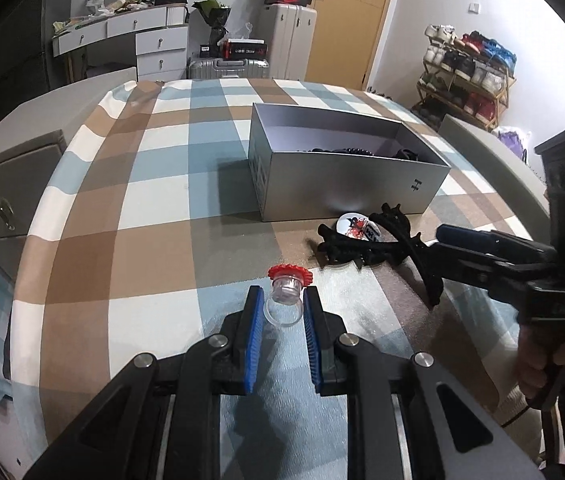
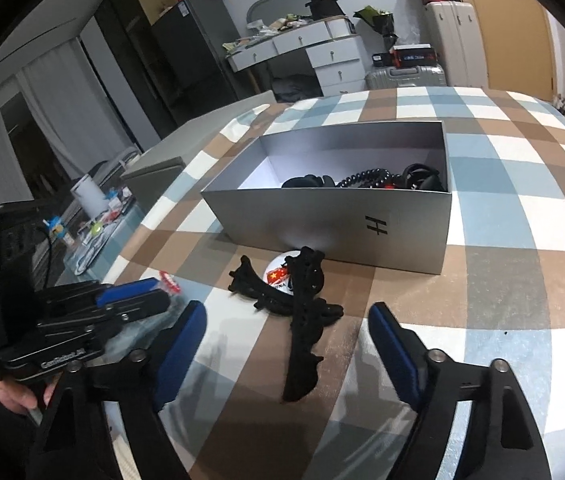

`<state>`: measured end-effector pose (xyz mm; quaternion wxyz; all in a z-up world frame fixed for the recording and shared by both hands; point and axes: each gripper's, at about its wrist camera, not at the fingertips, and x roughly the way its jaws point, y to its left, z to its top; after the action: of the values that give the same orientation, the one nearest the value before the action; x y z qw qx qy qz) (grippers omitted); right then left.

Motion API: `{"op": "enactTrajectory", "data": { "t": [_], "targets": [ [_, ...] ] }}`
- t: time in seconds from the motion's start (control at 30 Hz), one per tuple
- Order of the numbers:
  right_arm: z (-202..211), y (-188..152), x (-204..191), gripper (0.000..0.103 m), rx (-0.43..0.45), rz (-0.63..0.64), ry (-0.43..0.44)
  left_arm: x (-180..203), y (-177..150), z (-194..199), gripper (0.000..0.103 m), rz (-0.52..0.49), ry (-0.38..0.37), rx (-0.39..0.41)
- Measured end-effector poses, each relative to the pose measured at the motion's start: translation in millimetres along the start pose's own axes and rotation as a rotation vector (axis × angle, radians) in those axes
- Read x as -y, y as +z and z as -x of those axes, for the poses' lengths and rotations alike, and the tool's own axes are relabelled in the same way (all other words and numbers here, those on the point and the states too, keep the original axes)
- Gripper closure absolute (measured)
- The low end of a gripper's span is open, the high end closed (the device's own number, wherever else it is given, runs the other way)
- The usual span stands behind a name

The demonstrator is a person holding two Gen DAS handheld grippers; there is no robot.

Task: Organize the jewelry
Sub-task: 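Grasp a black claw clip with the right tool while the left tool holds the ring item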

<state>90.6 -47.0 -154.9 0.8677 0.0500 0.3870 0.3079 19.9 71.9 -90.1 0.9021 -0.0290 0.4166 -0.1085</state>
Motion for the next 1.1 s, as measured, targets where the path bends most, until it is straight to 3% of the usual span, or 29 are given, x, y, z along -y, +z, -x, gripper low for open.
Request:
{"op": "enactTrajectory", "data": {
  "t": [0.1, 0.17, 0.27, 0.5, 1.1],
  "targets": [
    [-5, 0, -3, 0.047, -0.026, 0.017, -0.017, -3, -4, 2, 0.088, 0.025, -0.002, 0.007],
    [-8, 0, -4, 0.047, -0.033, 0.021, -0.039, -3, -6, 3, 0.088, 0.039, -0.01, 0.015],
    [-13, -2, -5, 0.057, -0.054, 0.032, -0.043, -2, -9, 6, 0.088, 0.035, -0.004, 0.023],
    [-15, -8, -4, 0.09, -0.073, 0.043, -0.086, -2, -11, 9, 0.088, 0.026, -0.015, 0.024],
    [10, -11, -2, 0.091, 0.01, 0.034, -0.057, 4, -5, 19, 0.088, 0.021, 0.002, 0.053]
  ]
}}
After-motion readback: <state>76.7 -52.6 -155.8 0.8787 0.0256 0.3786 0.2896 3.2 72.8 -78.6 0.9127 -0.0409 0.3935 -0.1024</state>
